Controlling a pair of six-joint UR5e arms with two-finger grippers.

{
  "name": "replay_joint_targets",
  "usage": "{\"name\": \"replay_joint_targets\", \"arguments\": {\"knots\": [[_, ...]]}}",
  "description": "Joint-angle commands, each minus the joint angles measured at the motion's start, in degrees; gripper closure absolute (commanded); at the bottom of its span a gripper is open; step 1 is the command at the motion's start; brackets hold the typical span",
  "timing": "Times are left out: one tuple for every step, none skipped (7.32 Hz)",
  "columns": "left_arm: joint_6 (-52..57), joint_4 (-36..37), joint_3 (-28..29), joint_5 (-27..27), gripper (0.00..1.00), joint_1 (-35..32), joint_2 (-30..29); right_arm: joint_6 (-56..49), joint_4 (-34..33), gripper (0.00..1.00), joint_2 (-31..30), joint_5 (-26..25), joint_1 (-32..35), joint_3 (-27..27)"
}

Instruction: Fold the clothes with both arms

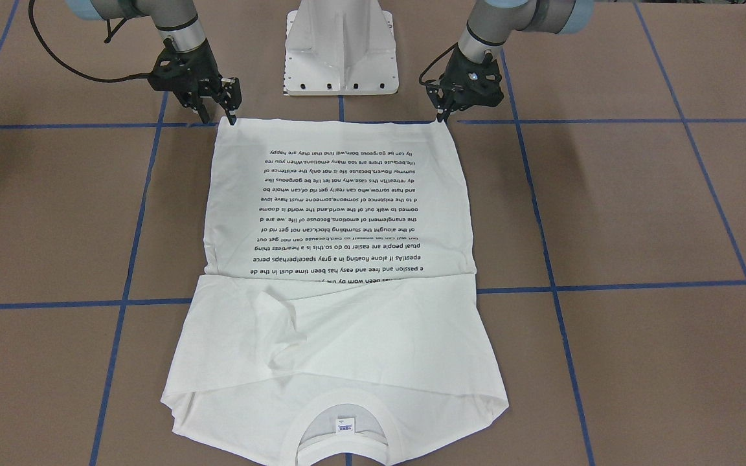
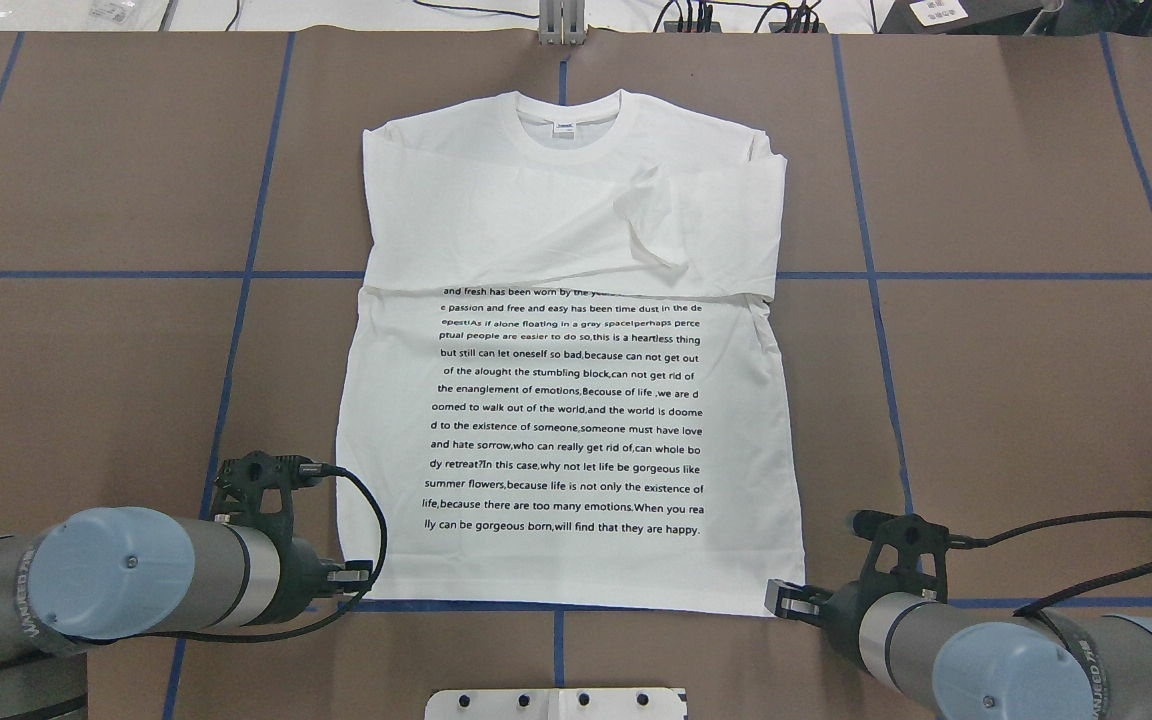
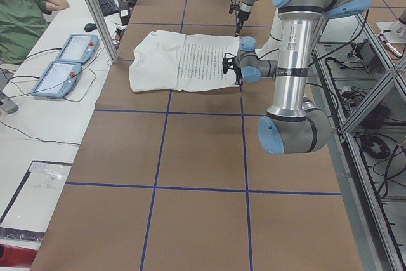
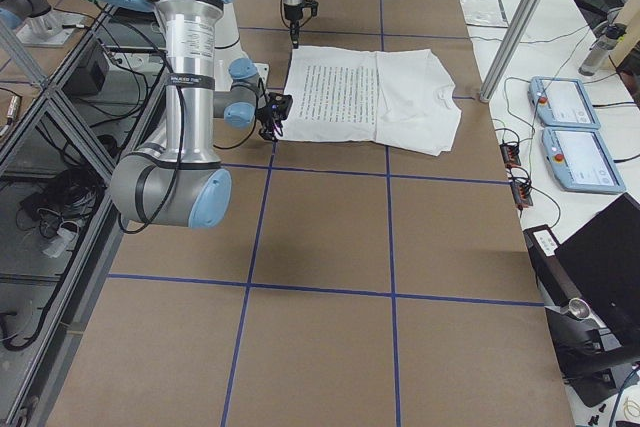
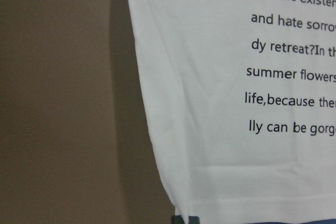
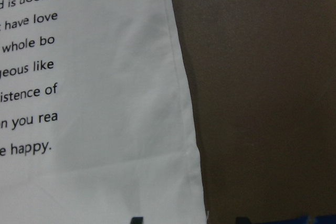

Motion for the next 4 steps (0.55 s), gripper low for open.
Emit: {"name": "replay_joint_targets", "arguments": {"knots": [[-0.05, 0.00, -0.02, 0.02, 1.00, 0.00, 0.00, 2.43, -0.03, 0.33, 0.28, 0.01, -0.04, -0.17], [-0.05, 0.00, -0.02, 0.02, 1.00, 0.00, 0.00, 2.52, -0.03, 0.33, 0.28, 0.01, -0.12, -0.17], [-0.05, 0.00, -0.10, 0.02, 1.00, 0.00, 0.00, 2.70, -0.03, 0.34, 0.28, -0.08, -0.21, -0.26], [-0.05, 0.00, -0.11, 0.02, 1.00, 0.00, 0.00, 3.57, -0.03, 0.37, 0.36, -0.26, -0.56, -0.34]]}}
